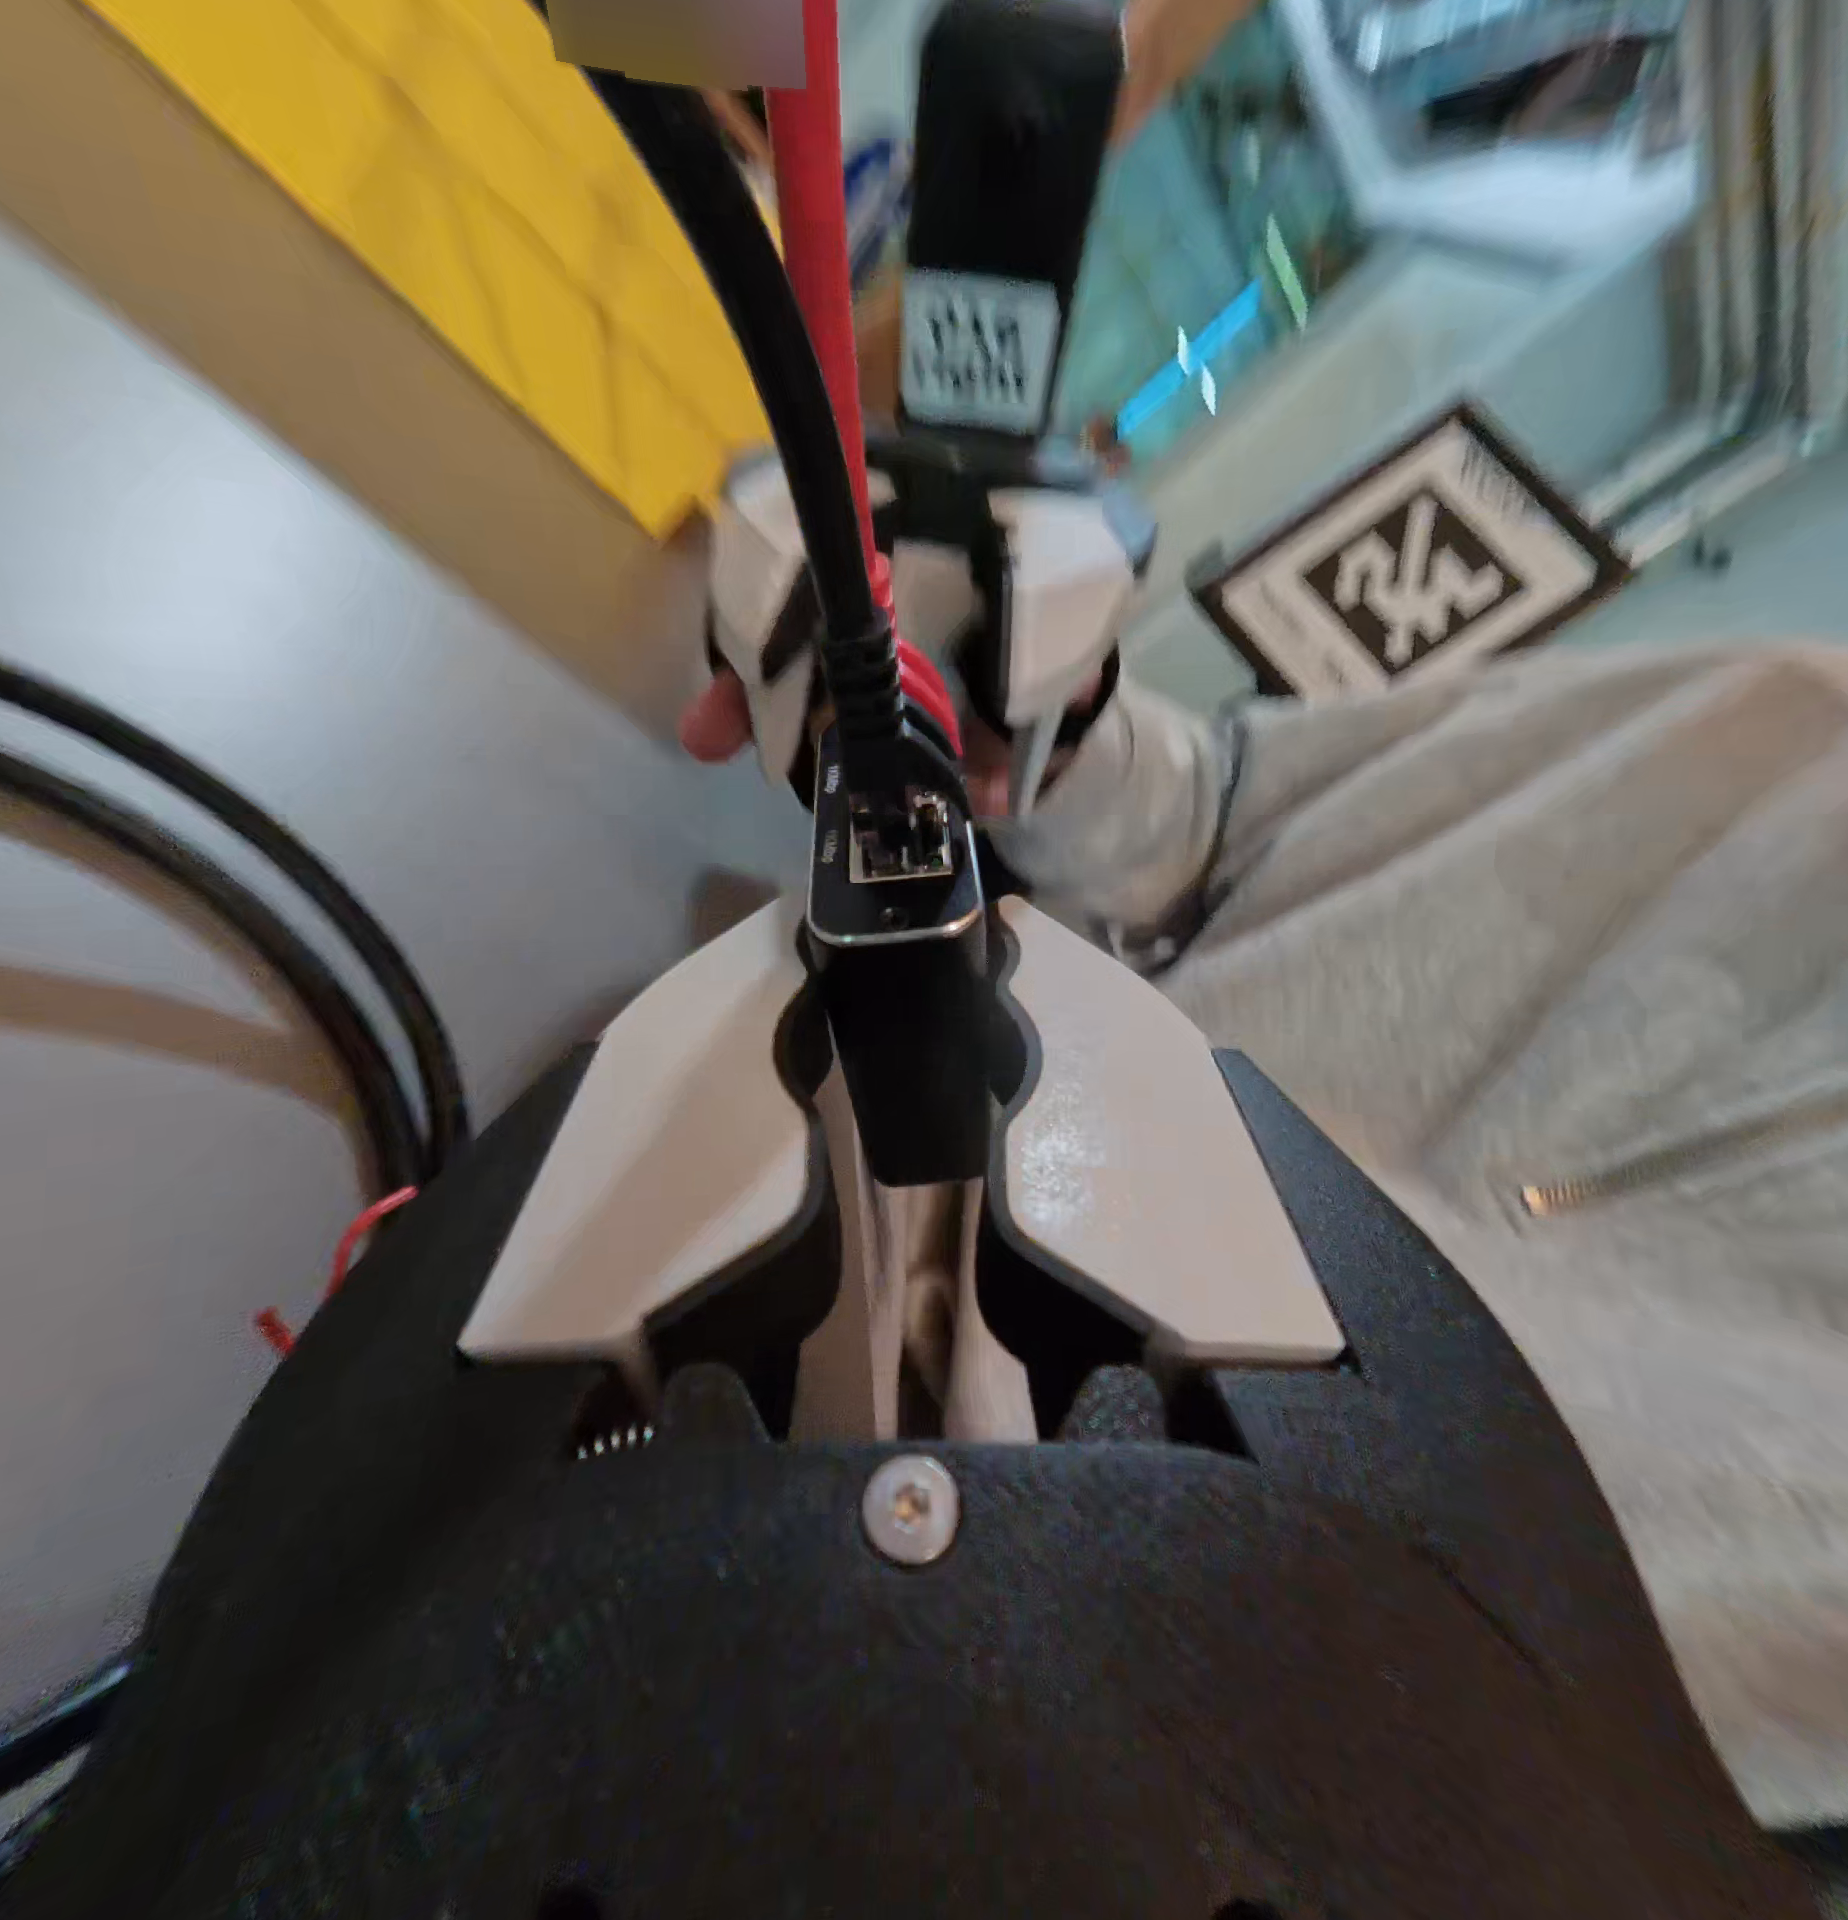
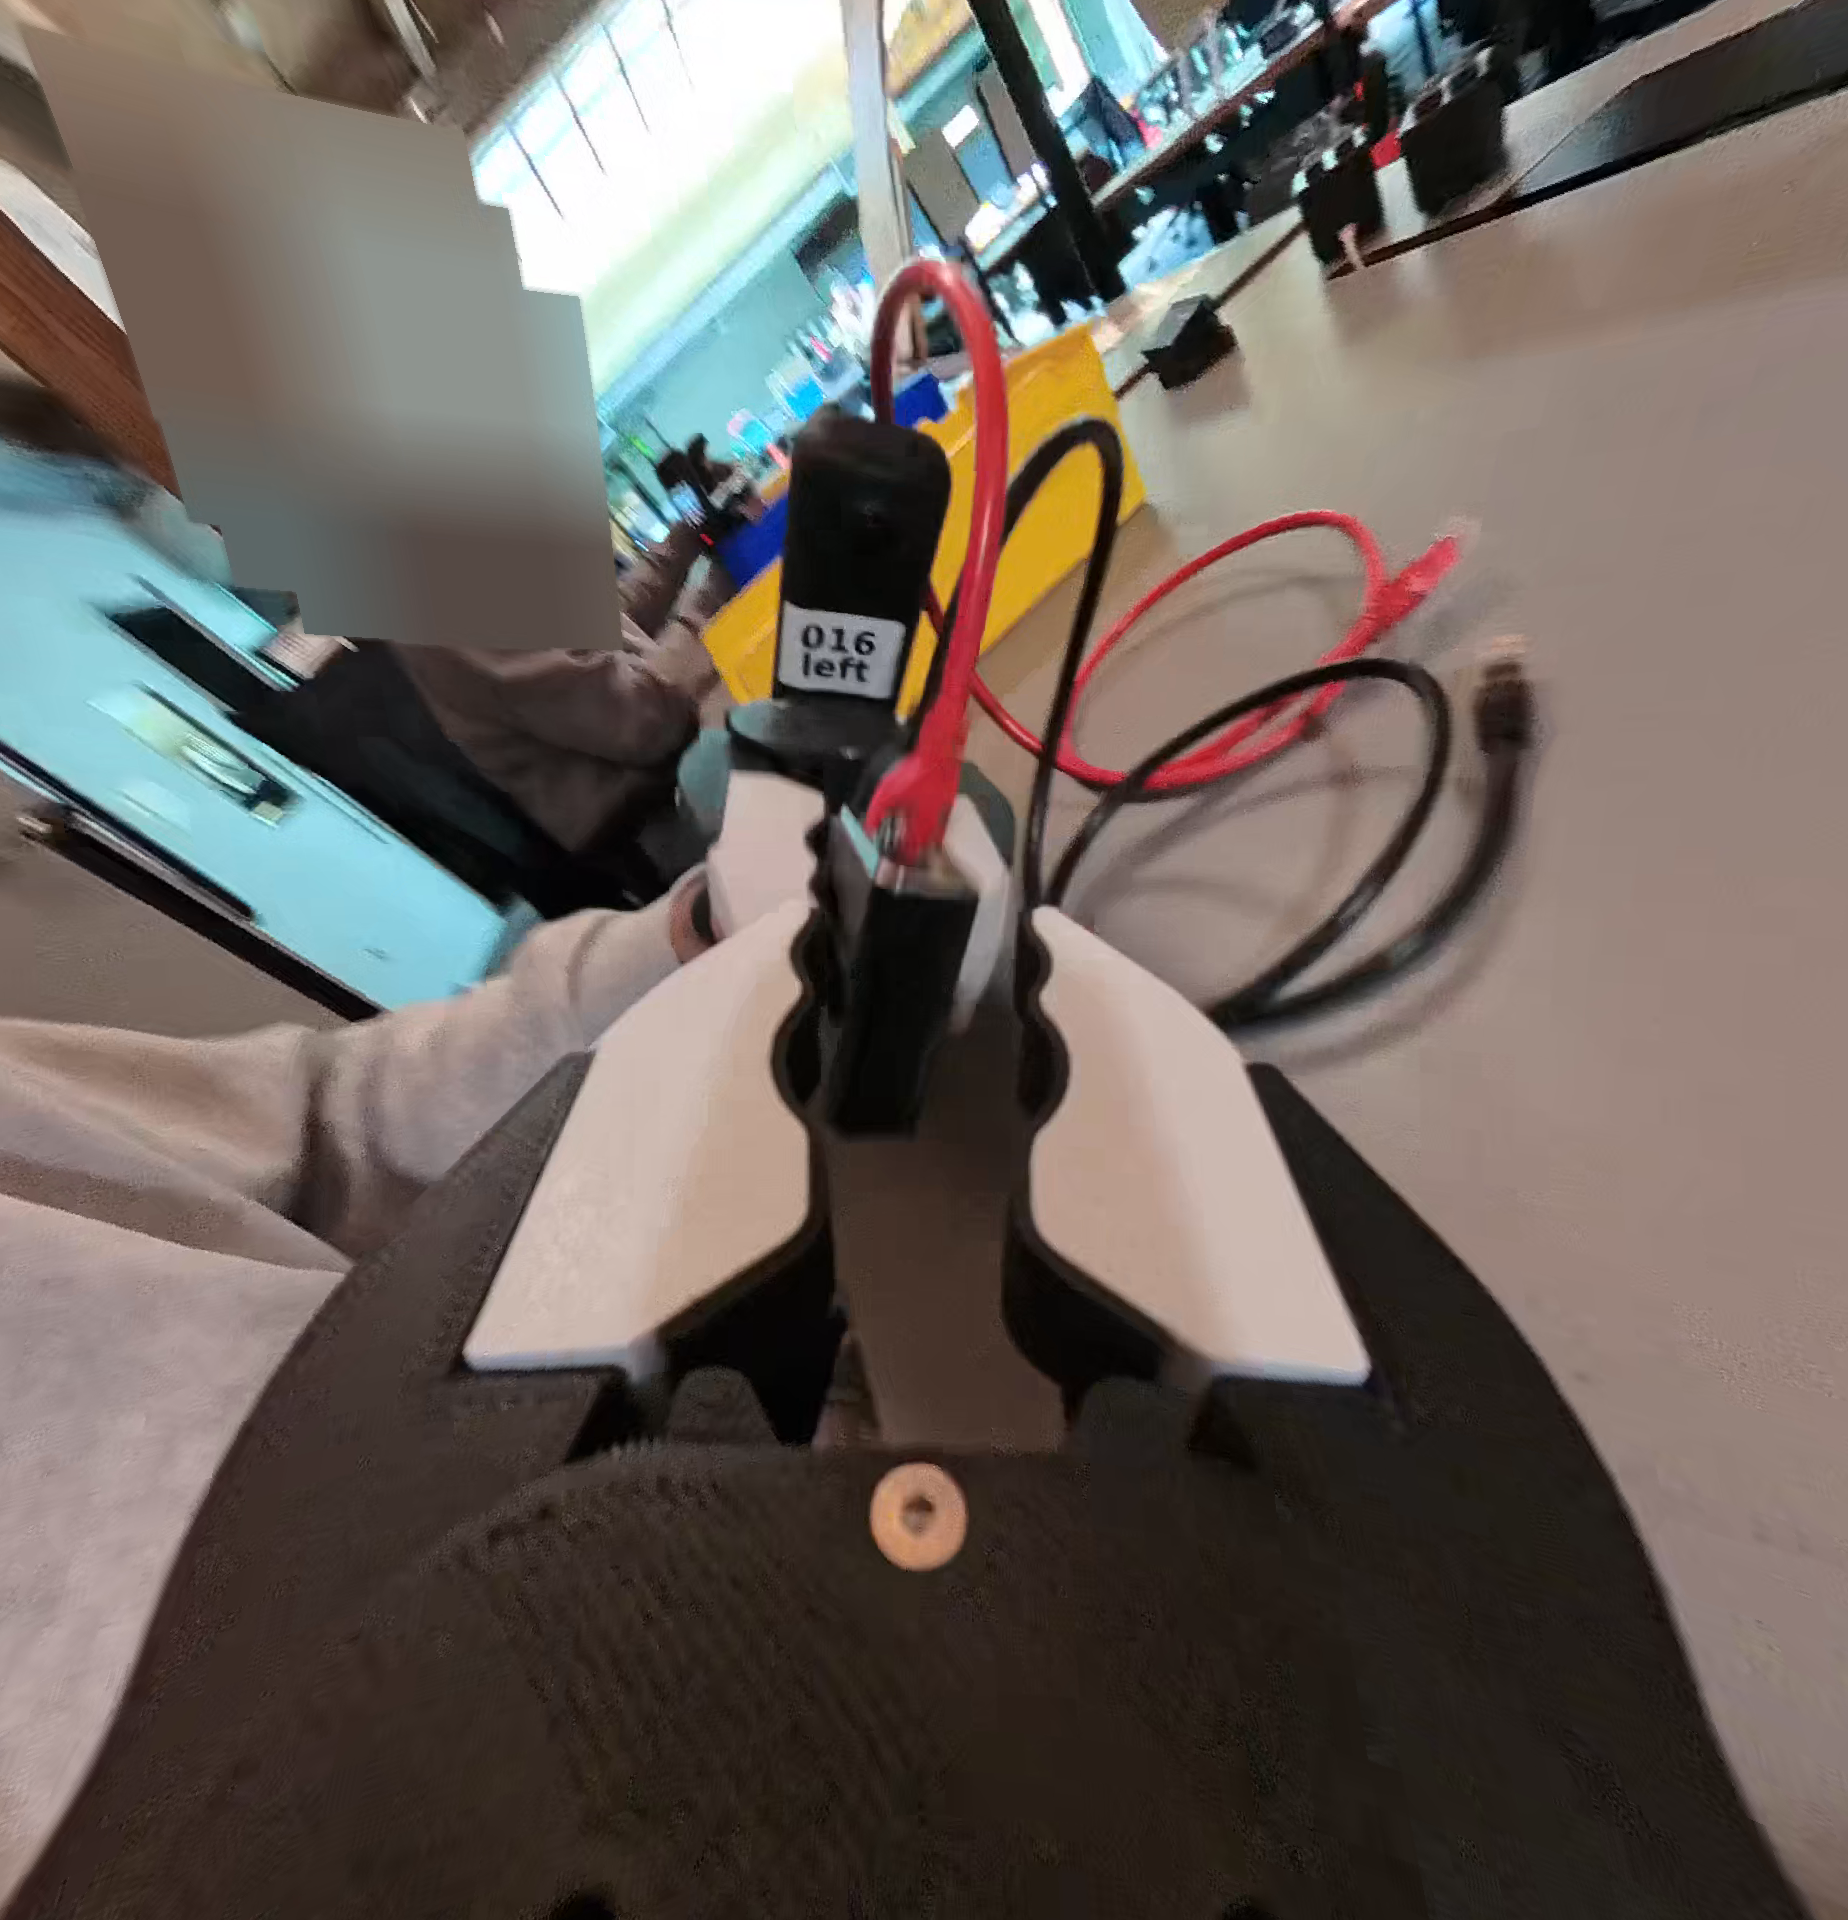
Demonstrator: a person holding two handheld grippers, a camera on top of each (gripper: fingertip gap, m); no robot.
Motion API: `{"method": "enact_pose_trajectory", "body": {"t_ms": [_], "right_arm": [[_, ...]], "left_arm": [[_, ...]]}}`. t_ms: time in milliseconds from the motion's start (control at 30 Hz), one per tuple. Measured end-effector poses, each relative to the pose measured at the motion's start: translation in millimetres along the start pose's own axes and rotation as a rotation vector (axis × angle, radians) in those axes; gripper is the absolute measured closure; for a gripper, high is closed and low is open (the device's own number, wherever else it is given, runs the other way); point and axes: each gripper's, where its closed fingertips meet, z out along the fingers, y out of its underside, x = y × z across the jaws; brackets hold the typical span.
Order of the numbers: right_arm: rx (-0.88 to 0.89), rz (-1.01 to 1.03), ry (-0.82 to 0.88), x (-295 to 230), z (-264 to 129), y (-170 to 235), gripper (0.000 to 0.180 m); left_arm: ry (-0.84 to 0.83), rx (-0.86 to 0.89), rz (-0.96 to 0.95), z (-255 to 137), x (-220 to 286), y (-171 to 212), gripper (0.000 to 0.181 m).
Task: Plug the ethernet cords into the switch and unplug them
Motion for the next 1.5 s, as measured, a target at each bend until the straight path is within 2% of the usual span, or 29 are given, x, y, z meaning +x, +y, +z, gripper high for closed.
{"method": "enact_pose_trajectory", "body": {"t_ms": [67,167,200,267,433,600,733,867,933,1000,1200,1333,1400,1500], "right_arm": [[-0.023,0.074,-0.058,-1,0,6,0.146],[-0.104,0.142,-0.112,-4,3,22,0.150],[-0.121,0.153,-0.127,-6,3,25,0.168],[-0.104,0.158,-0.121,-5,2,23,0.171],[0.120,0.208,-0.084,11,-18,-13,0.171],[0.431,0.424,-0.084,31,-45,-38,0.171],[0.543,0.416,-0.047,27,-41,-35,0.171],[0.516,0.384,-0.065,13,-24,-25,0.172],[0.495,0.355,-0.050,12,-20,-23,0.171],[0.479,0.324,-0.031,12,-20,-22,0.171],[0.433,0.259,0.005,12,-18,-20,0.171],[0.381,0.262,-0.035,8,-19,-18,0.171],[0.329,0.257,-0.065,5,-20,-17,0.158],[0.216,0.152,-0.034,6,-18,-13,0.140]], "left_arm": [[0.015,-0.145,-0.029,9,3,21,0.154],[0.053,-0.261,-0.055,17,9,41,0.153],[0.068,-0.277,-0.057,19,10,45,0.152],[0.066,-0.210,-0.041,19,7,36,0.150],[0.124,0.119,-0.097,2,3,-6,0.116],[0.154,0.083,-0.121,23,8,3,0.107],[0.210,0.226,-0.204,37,11,-11,0.102],[0.256,0.359,-0.276,30,8,-24,0.109],[0.246,0.345,-0.284,29,6,-22,0.116],[0.222,0.352,-0.249,25,5,-23,0.134],[0.206,0.383,-0.239,16,3,-27,0.147],[0.172,0.344,-0.204,14,2,-25,0.149],[0.092,0.325,-0.160,13,-5,-23,0.149],[0.079,0.362,-0.158,8,-7,-27,0.149]]}}
